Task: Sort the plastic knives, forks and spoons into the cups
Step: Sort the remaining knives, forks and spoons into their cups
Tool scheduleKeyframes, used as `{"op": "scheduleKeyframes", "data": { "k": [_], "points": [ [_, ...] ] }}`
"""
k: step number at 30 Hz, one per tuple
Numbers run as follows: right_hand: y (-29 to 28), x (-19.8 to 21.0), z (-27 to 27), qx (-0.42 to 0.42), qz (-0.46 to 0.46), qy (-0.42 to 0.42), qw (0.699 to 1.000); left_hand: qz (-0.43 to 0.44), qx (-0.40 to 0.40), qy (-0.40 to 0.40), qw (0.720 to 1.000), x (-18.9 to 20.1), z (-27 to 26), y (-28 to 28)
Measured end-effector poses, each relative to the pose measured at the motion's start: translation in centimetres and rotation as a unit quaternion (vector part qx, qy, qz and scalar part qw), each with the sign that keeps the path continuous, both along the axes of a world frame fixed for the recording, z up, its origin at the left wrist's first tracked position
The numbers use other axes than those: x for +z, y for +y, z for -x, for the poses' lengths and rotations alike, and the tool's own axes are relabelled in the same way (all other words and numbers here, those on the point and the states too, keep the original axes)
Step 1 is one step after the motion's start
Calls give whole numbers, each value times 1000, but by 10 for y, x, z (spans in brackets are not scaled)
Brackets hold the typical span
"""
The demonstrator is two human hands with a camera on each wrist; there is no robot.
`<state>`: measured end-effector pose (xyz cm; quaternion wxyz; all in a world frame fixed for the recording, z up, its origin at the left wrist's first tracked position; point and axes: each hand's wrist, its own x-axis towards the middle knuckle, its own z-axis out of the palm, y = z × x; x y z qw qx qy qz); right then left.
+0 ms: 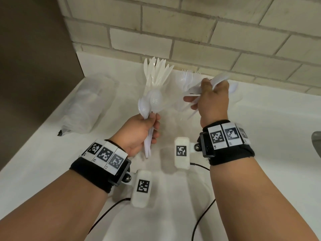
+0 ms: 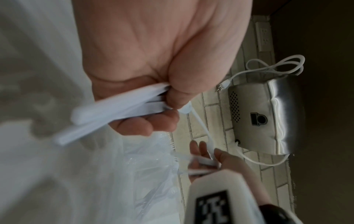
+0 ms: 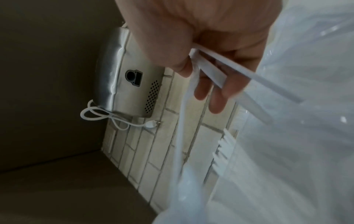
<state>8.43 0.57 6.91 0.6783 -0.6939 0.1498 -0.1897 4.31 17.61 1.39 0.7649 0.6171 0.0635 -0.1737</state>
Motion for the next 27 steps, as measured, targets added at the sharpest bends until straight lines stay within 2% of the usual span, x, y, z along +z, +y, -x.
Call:
{"op": "scheduleKeyframes", "data": {
  "k": [3,8,12,15,18,21,24,27],
  "points": [
    [-15,11,-14,-25,29,-29,999,14,13,3,1000,-2,-2,4],
    [-29,36,-48,-13,-72,-41,996,22,23,10,999,-3,-6,5],
    [-22,39,-78,10,36,-85,996,21,21,13,999,-1,-9,2],
    [-14,33,-97,23,127,-132,983,26,13,15,999,1,-11,1],
    [-10,19,-110,55,132,-123,982,24,2,8,1000,4,-12,0],
    [-11,-2,-115,72,113,-75,988,7,-1,-11,1000,6,-13,-2],
    [-19,-15,-114,62,112,-28,991,2,-2,-17,1000,7,-14,-2],
    [-24,-15,-113,61,120,-28,990,-5,-6,-16,1000,7,-13,-3]
  ]
}}
